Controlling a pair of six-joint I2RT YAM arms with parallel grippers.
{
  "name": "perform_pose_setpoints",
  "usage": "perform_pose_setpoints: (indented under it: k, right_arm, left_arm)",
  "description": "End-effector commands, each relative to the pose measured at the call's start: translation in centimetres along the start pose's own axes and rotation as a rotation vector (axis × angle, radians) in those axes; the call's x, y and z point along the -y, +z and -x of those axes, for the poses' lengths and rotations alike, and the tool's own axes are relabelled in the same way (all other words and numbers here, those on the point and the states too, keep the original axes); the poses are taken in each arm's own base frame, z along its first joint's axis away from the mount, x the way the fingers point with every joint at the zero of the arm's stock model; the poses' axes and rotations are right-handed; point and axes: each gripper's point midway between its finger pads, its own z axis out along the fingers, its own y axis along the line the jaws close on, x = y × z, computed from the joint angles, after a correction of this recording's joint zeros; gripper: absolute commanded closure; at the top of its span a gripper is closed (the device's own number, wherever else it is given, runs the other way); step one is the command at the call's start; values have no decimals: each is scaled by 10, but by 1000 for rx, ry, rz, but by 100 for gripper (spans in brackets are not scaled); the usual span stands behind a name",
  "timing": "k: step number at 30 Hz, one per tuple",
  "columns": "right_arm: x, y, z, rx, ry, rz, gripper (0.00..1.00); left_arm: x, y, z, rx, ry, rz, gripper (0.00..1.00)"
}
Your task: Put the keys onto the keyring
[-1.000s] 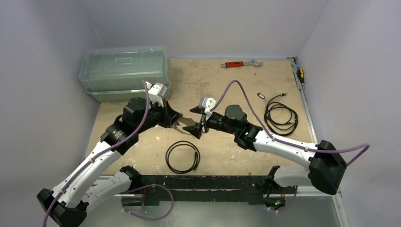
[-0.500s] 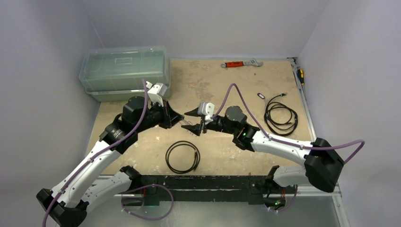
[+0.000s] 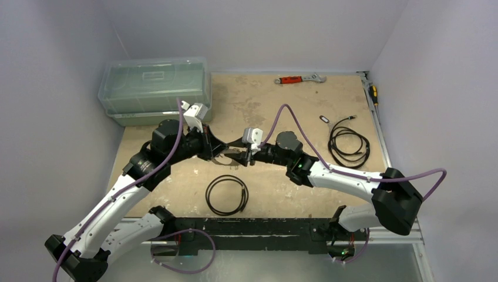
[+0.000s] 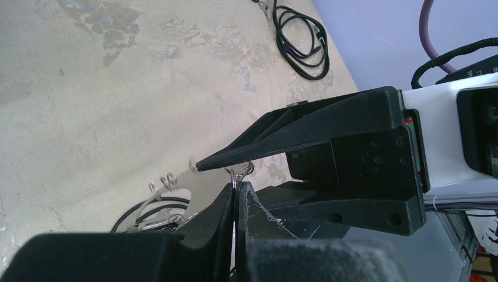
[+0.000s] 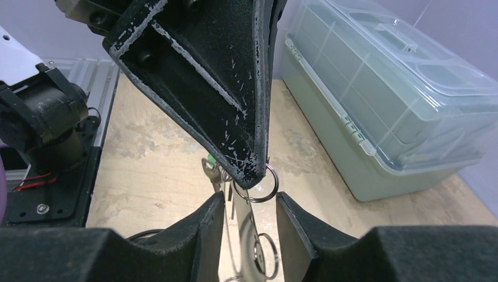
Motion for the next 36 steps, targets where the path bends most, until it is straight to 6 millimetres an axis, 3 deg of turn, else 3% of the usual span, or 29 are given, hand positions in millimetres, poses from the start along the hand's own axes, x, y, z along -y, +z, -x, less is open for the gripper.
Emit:
perform_pose_setpoints:
  k: [1, 6, 17, 20, 24, 27, 31, 36]
  right_arm:
    - [13, 5, 37, 98, -56, -41, 60]
    - [14, 5, 40, 108, -56, -47, 67]
    - [10, 2, 41, 111, -51, -31, 99]
    - [7, 0, 42, 115, -47, -21, 100]
    - [-1, -3, 44, 127, -40, 15, 100]
    - [-8, -5, 44, 129, -29, 49, 100]
    - [-19, -10, 46, 137, -14, 98, 100]
    - [-35, -20, 55, 162, 15, 164, 100]
  left_arm:
    - [21, -8, 25, 67, -2, -58, 100]
    - [20, -6, 23, 57, -4, -59, 100]
    - [16, 0, 18, 31, -29, -41, 100]
    - [16, 0, 18, 31, -36, -41, 100]
    - [18, -1, 19, 29, -39, -46, 75]
    - [22, -4, 24, 38, -32, -55, 62]
    - [28, -14, 35, 69, 9, -63, 54]
    - [35, -26, 48, 111, 106, -74, 52]
